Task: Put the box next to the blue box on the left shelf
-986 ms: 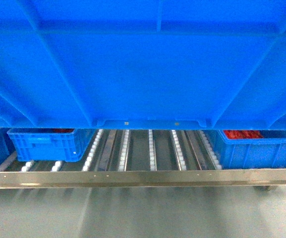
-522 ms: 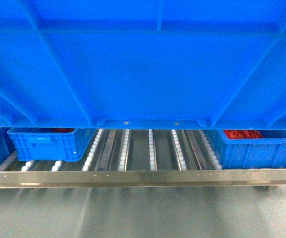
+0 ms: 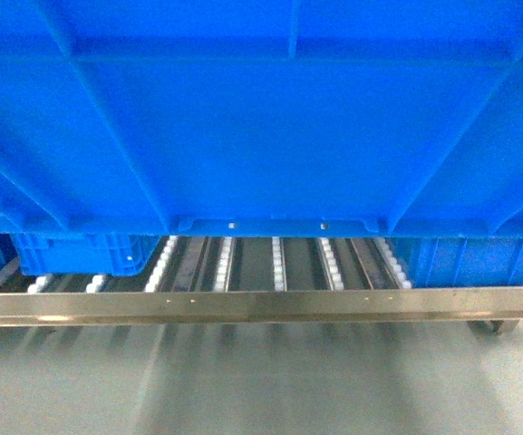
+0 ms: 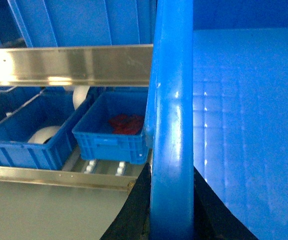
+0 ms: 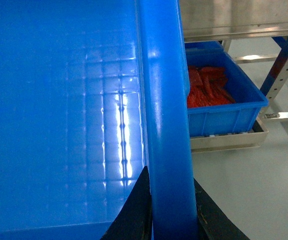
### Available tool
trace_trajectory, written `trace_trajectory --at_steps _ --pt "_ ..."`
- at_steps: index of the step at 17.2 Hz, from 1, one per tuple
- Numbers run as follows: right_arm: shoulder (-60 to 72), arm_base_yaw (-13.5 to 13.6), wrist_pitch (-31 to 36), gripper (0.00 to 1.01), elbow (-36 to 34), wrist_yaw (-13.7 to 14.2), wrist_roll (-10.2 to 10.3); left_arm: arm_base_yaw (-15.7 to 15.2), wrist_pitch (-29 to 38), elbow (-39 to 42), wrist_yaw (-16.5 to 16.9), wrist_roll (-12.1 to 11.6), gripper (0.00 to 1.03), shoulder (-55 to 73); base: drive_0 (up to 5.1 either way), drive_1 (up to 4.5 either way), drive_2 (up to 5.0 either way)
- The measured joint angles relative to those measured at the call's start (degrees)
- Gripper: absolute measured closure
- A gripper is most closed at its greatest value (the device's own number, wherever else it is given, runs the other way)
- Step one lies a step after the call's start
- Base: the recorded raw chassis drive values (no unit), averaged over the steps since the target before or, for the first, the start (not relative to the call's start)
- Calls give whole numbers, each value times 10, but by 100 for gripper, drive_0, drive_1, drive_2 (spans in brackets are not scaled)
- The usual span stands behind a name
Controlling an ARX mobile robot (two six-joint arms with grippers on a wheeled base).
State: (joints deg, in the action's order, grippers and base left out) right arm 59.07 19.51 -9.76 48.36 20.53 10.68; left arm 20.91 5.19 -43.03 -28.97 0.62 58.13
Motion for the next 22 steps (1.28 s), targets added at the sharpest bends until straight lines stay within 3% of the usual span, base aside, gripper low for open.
trace_trajectory --at_steps 22 --pt "0 0 -1 91 0 0 0 0 -1 0 0 0 91 0 0 0 0"
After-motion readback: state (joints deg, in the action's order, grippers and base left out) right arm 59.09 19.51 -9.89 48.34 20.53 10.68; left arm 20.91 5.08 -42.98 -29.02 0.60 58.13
